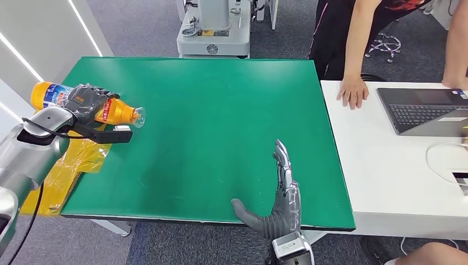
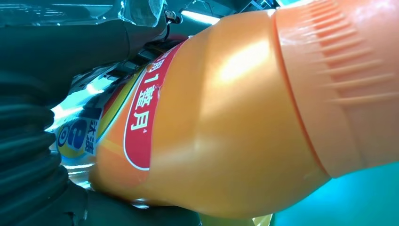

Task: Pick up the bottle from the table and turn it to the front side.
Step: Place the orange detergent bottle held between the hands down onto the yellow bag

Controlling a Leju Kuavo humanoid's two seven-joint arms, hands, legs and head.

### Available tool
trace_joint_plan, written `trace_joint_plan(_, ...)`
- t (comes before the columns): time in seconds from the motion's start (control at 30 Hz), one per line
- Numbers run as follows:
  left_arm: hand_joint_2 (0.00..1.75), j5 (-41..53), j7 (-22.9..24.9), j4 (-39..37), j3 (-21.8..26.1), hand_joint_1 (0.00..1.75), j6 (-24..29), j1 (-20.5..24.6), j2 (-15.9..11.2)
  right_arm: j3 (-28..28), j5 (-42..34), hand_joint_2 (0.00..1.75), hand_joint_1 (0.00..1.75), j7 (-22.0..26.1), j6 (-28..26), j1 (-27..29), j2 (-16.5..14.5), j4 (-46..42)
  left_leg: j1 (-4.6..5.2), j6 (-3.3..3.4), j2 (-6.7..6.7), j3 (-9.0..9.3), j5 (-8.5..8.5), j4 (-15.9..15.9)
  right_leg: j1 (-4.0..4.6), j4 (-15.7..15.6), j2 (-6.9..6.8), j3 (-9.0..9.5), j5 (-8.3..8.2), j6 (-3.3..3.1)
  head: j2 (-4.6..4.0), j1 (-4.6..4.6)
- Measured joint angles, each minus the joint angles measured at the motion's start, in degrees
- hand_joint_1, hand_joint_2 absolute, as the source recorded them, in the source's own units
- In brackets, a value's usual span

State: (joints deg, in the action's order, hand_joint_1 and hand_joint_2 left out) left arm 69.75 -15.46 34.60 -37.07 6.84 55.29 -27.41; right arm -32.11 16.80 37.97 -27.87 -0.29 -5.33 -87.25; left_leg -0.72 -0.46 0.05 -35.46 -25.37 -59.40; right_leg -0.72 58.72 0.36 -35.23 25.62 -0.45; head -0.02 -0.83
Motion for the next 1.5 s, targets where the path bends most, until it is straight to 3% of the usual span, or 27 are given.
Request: trace_joint_plan(1.5, 1.75, 0.0, 0.0, 0.0, 0.0, 1.75, 0.0, 0.0, 0.0, 0.0, 0.0, 1.75, 0.00, 0.0, 0.0, 0.0, 0.0, 0.0, 0.00, 0.00, 0.00, 0.00, 0.00, 0.0, 0.00, 0.0, 0.00, 0.00, 0.00, 0.00, -0.01, 0.00)
